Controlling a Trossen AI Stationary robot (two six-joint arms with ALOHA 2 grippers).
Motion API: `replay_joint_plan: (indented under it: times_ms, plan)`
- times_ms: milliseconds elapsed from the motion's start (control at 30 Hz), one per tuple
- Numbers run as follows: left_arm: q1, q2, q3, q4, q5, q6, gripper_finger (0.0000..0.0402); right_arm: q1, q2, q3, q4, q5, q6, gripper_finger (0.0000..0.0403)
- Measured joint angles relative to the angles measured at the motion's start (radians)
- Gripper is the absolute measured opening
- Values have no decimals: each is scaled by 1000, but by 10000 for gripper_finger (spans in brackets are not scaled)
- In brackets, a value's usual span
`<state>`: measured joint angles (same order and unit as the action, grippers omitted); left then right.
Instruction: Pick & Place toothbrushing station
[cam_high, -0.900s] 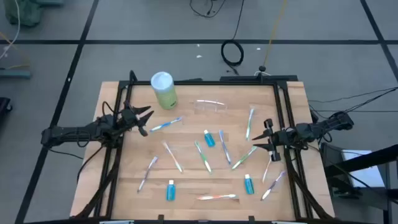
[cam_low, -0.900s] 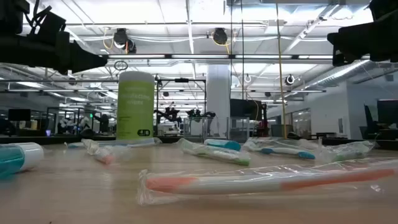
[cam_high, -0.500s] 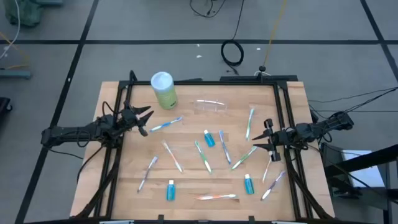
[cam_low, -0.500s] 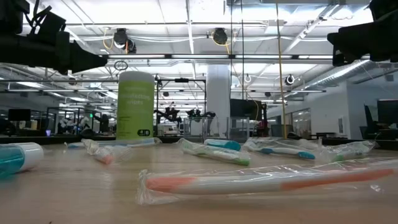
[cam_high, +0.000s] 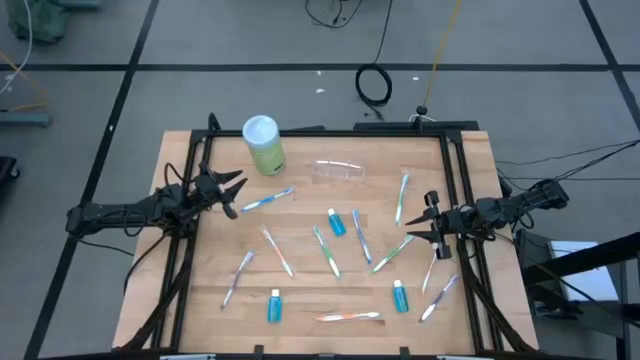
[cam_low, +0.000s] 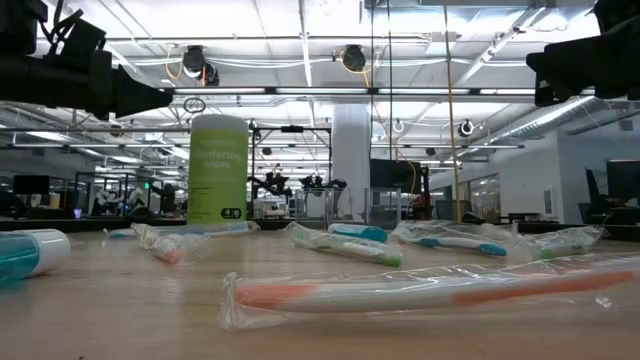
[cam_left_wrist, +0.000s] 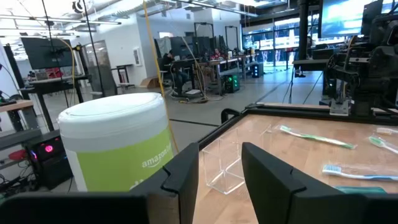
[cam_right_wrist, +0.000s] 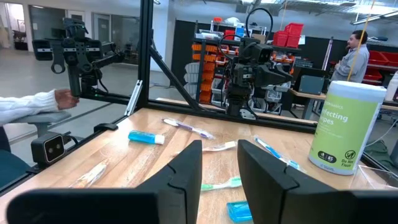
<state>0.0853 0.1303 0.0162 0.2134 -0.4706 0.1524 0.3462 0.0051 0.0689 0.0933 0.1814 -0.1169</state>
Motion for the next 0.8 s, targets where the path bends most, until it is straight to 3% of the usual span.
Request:
replay_joint_plan:
  times_ms: [800]
  plan:
    - [0,0,0,1,0,-17,129,0,0,0,0,0,-5,96]
